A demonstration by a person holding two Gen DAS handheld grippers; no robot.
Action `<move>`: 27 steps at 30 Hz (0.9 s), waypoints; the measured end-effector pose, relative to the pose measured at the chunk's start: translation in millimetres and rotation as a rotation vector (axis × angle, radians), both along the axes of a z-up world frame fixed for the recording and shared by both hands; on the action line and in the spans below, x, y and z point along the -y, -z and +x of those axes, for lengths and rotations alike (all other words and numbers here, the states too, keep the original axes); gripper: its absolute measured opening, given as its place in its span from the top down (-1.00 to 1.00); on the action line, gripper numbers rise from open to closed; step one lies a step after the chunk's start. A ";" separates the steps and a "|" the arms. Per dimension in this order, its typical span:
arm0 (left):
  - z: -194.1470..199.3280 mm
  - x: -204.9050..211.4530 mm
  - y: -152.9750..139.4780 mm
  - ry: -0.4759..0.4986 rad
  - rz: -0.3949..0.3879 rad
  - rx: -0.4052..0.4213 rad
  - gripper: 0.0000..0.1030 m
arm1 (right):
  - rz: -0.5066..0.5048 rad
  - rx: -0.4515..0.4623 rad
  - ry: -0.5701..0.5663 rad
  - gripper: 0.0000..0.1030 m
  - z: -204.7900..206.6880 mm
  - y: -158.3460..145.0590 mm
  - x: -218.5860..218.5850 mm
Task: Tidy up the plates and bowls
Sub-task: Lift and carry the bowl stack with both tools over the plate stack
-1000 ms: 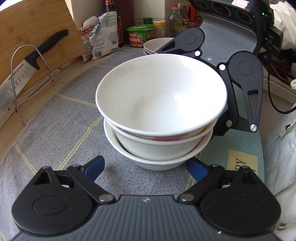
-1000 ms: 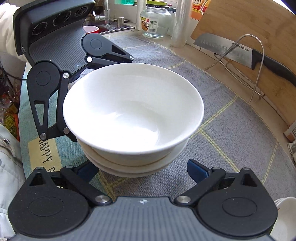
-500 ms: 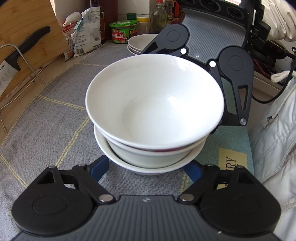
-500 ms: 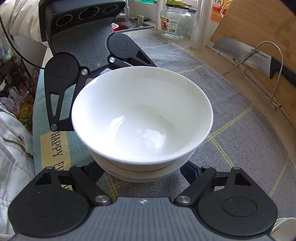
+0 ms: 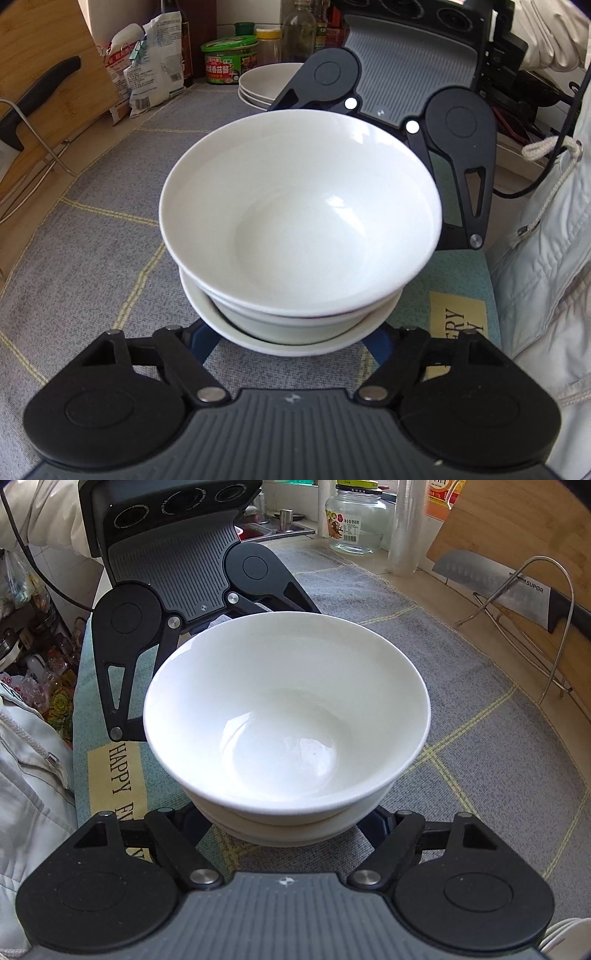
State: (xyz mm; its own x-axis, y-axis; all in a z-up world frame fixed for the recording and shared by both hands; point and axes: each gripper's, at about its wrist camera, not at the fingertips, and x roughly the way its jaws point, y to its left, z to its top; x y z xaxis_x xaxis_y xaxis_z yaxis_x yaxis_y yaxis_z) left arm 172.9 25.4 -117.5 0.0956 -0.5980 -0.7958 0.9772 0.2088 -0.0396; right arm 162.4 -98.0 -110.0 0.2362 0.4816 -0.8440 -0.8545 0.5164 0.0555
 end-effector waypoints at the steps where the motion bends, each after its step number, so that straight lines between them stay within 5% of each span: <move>1: 0.1 -0.4 0.1 0.000 0.000 -0.001 -0.54 | 0.000 0.000 0.001 -0.64 0.1 0.0 0.0; 27: -18.1 17.6 -25.2 -0.047 0.014 0.027 -0.54 | -0.002 0.029 -0.033 -0.64 -18.3 -31.9 22.0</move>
State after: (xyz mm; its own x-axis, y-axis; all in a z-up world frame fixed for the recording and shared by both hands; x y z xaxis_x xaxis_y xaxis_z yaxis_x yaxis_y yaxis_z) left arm 154.8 7.7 -92.3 0.1444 -0.5811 -0.8009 0.9670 0.2546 -0.0104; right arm 144.0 -120.0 -78.1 0.2446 0.4879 -0.8380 -0.8724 0.4879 0.0294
